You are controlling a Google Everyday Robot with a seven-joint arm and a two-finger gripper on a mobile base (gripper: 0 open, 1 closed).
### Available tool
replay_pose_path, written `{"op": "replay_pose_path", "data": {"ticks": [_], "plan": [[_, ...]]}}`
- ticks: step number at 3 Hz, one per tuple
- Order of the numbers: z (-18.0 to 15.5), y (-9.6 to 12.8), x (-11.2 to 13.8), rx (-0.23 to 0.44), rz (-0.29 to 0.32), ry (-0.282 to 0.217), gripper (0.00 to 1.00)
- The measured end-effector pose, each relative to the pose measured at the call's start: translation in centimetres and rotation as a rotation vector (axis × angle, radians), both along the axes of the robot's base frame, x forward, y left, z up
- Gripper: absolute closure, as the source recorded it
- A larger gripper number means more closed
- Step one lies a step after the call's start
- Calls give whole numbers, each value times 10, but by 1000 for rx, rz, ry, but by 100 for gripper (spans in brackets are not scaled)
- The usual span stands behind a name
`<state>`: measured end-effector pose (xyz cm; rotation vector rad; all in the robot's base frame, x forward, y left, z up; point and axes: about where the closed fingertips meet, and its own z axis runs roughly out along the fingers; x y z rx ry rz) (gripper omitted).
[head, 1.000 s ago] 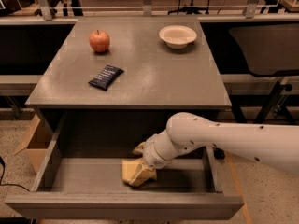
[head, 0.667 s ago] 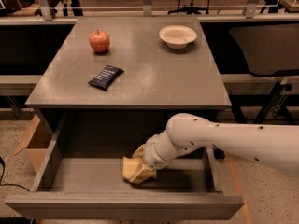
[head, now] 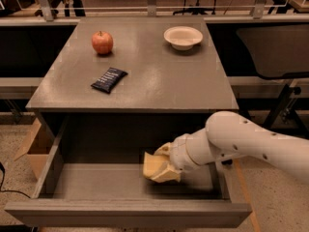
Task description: Pick sponge from top drawer and place on counter
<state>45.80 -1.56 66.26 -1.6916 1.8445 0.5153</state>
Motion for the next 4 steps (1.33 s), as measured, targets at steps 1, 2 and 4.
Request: {"op": "replay_pose_path", "data": {"ticks": [1, 2, 4], "plan": [[36, -38, -8, 24, -40, -46, 100], [66, -72, -6, 12, -58, -94, 100], [138, -113, 25, -81, -26, -235, 100]]}}
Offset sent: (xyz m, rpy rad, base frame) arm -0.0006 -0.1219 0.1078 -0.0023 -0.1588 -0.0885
